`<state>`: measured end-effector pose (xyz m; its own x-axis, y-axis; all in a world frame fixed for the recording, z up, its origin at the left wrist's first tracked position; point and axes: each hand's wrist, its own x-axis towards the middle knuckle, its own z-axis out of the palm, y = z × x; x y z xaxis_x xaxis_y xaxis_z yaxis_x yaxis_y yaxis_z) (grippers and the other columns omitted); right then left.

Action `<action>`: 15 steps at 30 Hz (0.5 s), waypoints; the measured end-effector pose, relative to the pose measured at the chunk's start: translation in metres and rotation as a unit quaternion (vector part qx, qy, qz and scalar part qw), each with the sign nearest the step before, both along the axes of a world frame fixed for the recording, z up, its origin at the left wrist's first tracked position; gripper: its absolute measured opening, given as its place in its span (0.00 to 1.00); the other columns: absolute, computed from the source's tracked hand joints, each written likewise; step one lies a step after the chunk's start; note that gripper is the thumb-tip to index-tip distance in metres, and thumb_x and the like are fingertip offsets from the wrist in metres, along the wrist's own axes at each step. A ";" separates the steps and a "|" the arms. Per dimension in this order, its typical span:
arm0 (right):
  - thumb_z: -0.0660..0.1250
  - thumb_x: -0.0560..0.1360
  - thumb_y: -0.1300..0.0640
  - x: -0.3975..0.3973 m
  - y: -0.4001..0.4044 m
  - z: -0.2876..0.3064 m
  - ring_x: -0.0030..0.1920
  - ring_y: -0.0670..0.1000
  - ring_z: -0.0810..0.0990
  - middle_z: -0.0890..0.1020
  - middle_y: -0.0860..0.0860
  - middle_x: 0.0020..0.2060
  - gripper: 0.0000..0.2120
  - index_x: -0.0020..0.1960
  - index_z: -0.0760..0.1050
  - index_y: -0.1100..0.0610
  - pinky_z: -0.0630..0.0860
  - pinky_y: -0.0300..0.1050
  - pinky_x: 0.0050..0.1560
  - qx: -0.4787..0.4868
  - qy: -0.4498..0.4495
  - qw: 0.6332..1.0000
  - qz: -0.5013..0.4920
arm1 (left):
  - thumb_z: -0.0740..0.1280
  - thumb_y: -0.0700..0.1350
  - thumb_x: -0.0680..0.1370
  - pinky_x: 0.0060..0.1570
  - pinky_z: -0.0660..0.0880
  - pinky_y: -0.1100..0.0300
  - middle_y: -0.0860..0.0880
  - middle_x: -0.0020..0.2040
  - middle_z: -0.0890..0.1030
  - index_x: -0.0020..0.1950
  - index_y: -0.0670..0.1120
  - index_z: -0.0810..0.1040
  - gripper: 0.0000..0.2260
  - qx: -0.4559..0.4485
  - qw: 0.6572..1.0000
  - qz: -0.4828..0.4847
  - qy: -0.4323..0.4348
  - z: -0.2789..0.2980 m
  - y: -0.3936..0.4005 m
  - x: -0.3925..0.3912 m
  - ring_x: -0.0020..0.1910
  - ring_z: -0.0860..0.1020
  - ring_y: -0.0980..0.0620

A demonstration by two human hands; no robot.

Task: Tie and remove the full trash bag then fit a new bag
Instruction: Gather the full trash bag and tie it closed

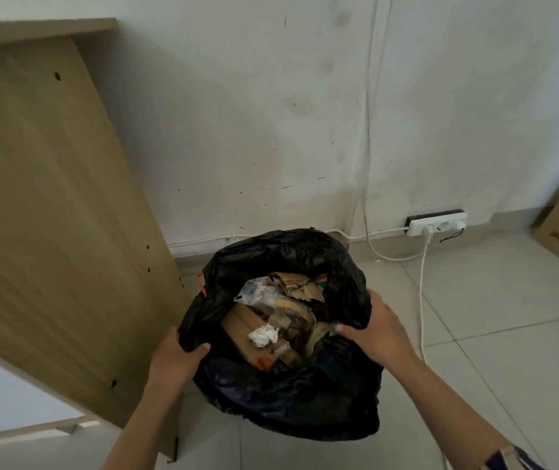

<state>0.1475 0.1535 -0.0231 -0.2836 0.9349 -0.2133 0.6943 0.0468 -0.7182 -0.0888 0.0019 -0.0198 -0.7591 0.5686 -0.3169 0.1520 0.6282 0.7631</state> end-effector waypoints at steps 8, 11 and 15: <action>0.67 0.73 0.62 0.014 0.011 0.064 0.45 0.52 0.75 0.77 0.55 0.49 0.27 0.70 0.63 0.53 0.67 0.35 0.43 0.168 0.144 0.973 -0.072 | 0.64 0.45 0.77 0.50 0.69 0.58 0.43 0.53 0.80 0.58 0.42 0.77 0.12 0.120 0.983 0.020 0.135 0.049 -0.007 0.001 0.49 0.74 0.50; 0.68 0.72 0.51 0.020 0.009 0.075 0.54 0.55 0.76 0.73 0.56 0.61 0.33 0.72 0.57 0.51 0.73 0.38 0.51 0.162 0.123 0.976 -0.080 | 0.64 0.50 0.76 0.55 0.69 0.54 0.43 0.57 0.79 0.63 0.44 0.73 0.18 0.132 0.974 0.047 0.176 0.060 -0.013 0.004 0.53 0.74 0.48; 0.70 0.63 0.37 0.030 -0.012 0.053 0.71 0.59 0.63 0.59 0.57 0.73 0.50 0.74 0.44 0.47 0.65 0.59 0.68 -0.040 0.079 0.994 -0.062 | 0.70 0.58 0.69 0.61 0.71 0.43 0.41 0.68 0.69 0.73 0.49 0.57 0.37 0.052 0.998 0.014 0.013 0.053 -0.021 0.013 0.64 0.71 0.40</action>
<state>0.1775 0.1414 0.0296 -0.2022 0.9467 -0.2506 0.5698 -0.0944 -0.8164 -0.0761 -0.0189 0.0332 -0.7829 0.5755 -0.2362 0.1561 0.5494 0.8209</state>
